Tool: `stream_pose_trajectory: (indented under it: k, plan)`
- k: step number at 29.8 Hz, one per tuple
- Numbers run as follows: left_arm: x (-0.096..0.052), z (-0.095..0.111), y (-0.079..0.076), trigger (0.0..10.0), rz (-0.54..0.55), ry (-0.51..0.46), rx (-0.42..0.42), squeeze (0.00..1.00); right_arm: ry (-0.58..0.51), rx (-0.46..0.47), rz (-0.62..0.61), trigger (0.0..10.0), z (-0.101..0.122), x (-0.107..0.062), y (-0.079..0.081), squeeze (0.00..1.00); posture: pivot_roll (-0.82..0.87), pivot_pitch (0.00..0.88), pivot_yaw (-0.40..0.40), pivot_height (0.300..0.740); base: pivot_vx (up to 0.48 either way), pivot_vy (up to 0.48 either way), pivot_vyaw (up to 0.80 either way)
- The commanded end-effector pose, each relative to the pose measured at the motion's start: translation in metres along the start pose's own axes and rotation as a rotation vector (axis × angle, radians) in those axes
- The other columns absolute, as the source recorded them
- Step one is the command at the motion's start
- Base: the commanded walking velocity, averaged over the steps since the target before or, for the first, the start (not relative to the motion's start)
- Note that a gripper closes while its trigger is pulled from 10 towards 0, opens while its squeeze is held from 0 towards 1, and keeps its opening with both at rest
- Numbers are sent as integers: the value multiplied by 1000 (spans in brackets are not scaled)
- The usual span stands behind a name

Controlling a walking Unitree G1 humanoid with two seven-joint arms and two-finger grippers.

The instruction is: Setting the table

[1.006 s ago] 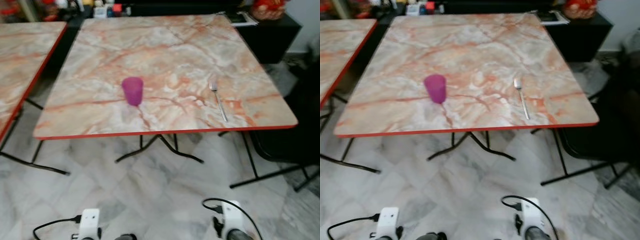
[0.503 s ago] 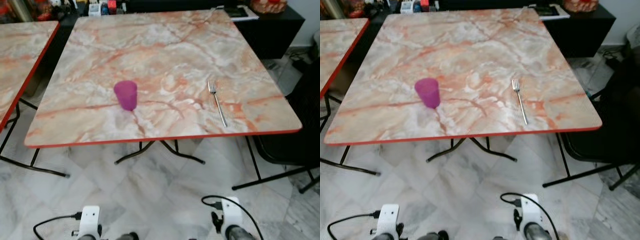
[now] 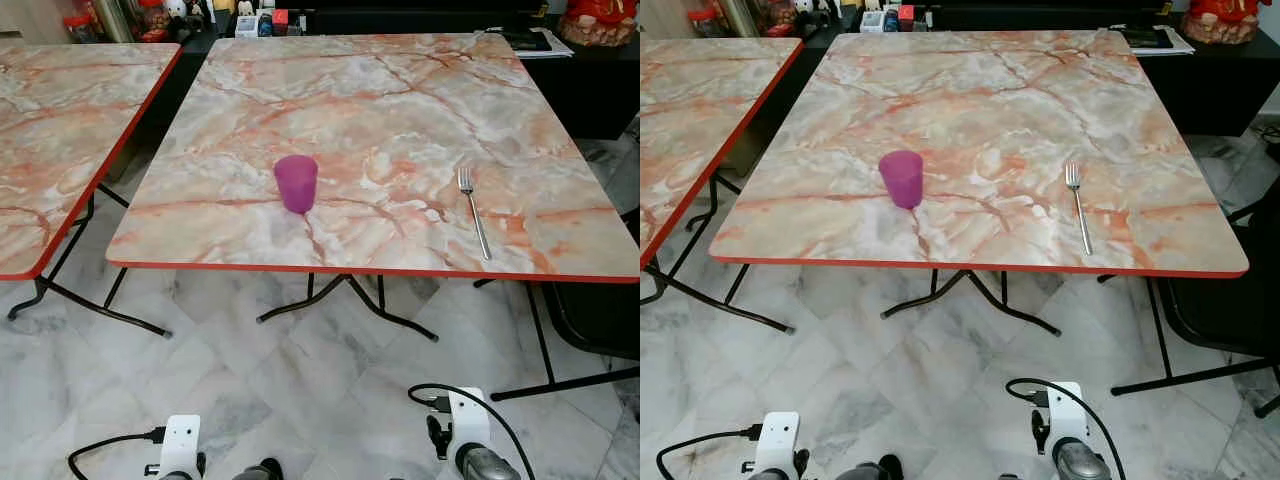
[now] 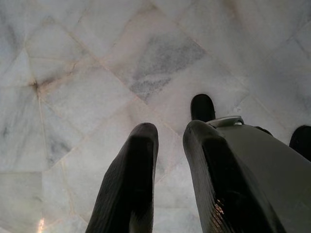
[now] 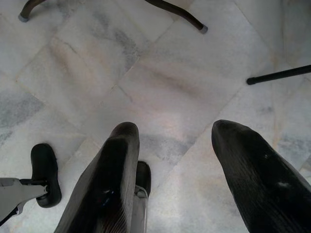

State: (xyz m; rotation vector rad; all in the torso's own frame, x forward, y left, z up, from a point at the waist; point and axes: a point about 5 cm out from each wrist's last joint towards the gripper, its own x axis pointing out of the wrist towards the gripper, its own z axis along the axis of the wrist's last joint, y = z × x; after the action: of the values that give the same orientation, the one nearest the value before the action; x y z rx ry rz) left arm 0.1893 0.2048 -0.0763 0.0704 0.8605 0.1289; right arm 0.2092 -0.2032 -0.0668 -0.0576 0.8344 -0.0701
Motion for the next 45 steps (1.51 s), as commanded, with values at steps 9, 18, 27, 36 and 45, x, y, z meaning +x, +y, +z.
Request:
stream_pose_trajectory:
  k: [9, 18, 27, 36, 45]
  plan:
    - [-1, -9, 1, 10000, 0, 42, 2, 0, -2, 18, -8, 10000, 0, 0, -2, 0, -69, 200, 9, 740, 293, 0, 0]
    - [-2, -9, 1, 10000, 0, 44, 4, 0, 24, 9, -6, 10000, -11, -3, 0, 0, -68, 194, 10, 740, 302, 0, 0]
    - [-2, -10, 2, 10000, 0, 45, 6, 0, 6, 15, -7, 10000, -4, -1, -2, 0, -72, 185, 10, 740, 168, 0, 0]
    - [-3, -13, 1, 10000, -11, 55, 13, 0, -32, 4, 2, 10000, 6, 0, -3, 0, -81, 178, 6, 740, 0, 0, 0]
    - [-3, -15, 0, 10000, -12, 60, 15, 0, -129, -46, 29, 10000, 9, -3, -5, 0, -101, 195, -7, 740, 0, 0, 0]
